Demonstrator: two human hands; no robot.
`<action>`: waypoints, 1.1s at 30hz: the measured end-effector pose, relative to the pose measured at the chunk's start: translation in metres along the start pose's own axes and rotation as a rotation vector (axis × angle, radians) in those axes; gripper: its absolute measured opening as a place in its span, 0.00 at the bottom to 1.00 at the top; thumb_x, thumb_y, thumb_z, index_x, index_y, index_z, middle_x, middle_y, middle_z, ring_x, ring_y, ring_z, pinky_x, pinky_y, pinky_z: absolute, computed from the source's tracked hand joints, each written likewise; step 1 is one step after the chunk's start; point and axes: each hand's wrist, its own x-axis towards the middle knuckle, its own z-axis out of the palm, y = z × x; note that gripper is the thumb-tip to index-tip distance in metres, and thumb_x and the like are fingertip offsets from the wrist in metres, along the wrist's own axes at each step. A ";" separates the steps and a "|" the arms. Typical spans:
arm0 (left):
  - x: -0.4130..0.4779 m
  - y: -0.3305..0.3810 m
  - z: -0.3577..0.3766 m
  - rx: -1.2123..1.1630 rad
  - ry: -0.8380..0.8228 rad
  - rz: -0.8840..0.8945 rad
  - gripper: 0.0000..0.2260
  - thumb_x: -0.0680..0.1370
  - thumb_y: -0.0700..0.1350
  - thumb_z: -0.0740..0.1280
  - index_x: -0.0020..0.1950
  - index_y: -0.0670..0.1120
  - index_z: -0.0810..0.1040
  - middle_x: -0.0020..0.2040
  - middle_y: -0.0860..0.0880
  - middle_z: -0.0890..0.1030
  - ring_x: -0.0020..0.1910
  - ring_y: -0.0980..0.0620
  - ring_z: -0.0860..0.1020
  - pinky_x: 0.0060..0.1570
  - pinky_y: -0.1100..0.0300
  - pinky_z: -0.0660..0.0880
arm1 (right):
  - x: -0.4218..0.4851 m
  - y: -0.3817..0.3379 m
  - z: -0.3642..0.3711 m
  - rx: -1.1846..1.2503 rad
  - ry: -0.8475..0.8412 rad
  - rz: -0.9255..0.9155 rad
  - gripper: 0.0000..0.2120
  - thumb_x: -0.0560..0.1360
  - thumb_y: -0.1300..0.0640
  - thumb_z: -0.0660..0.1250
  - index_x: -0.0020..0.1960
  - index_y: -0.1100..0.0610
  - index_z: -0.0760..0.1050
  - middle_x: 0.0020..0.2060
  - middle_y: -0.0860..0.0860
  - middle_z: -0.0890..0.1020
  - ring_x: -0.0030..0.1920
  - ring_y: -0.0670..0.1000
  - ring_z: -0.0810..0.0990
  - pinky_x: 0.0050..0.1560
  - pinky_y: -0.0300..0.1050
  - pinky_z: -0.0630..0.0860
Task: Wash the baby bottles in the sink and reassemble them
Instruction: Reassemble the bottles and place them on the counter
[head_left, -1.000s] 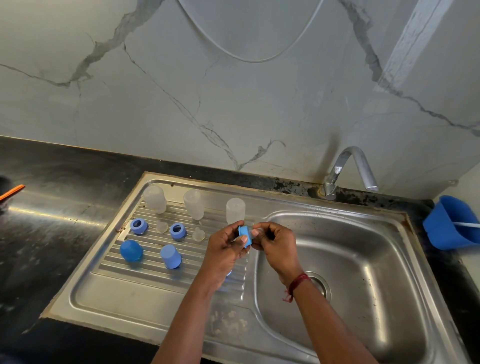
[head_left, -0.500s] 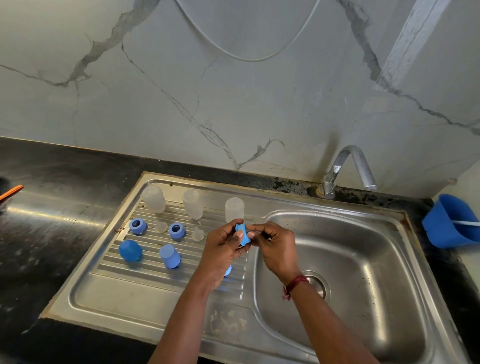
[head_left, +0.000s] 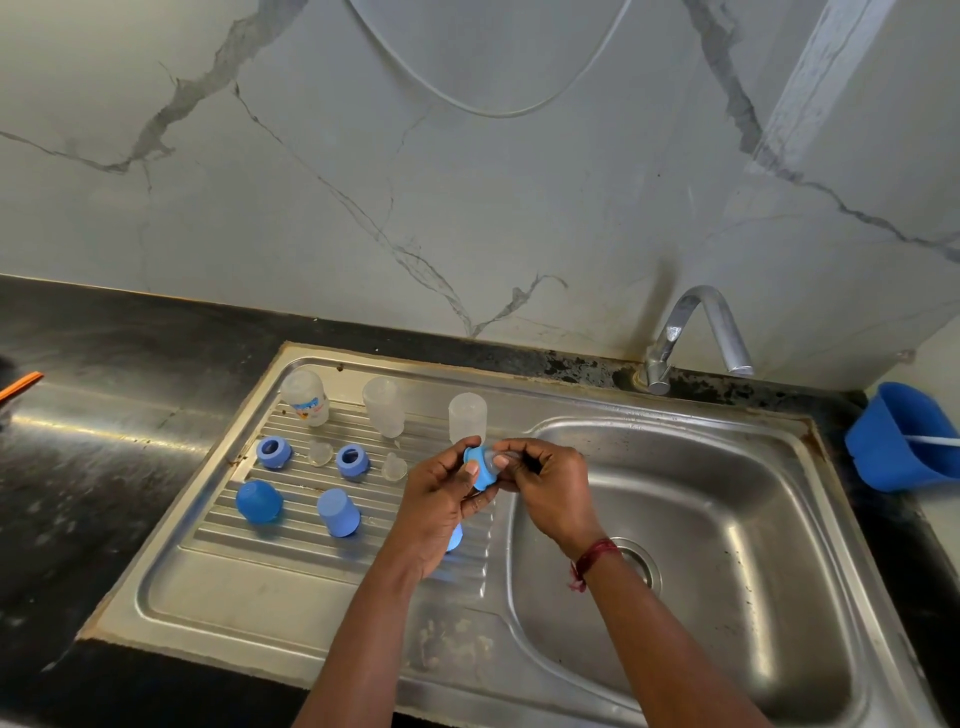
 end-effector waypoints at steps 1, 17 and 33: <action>0.001 0.001 -0.001 0.022 0.015 0.008 0.12 0.80 0.35 0.63 0.63 0.42 0.77 0.52 0.46 0.86 0.53 0.48 0.84 0.51 0.57 0.81 | 0.000 -0.001 -0.001 0.000 -0.031 0.020 0.08 0.76 0.66 0.70 0.52 0.58 0.83 0.48 0.54 0.86 0.47 0.52 0.86 0.47 0.44 0.83; -0.010 0.010 -0.001 0.303 0.117 0.231 0.21 0.75 0.28 0.68 0.58 0.52 0.80 0.54 0.55 0.85 0.55 0.53 0.83 0.56 0.55 0.79 | -0.013 -0.013 0.005 0.106 0.006 0.056 0.13 0.71 0.67 0.75 0.51 0.53 0.83 0.43 0.51 0.86 0.47 0.51 0.85 0.50 0.44 0.81; -0.035 0.009 -0.017 0.409 0.172 0.395 0.28 0.67 0.22 0.71 0.58 0.49 0.75 0.53 0.57 0.83 0.58 0.53 0.81 0.54 0.62 0.78 | -0.037 -0.011 0.023 0.587 -0.098 0.264 0.19 0.74 0.73 0.67 0.63 0.61 0.75 0.45 0.58 0.81 0.48 0.55 0.82 0.56 0.53 0.81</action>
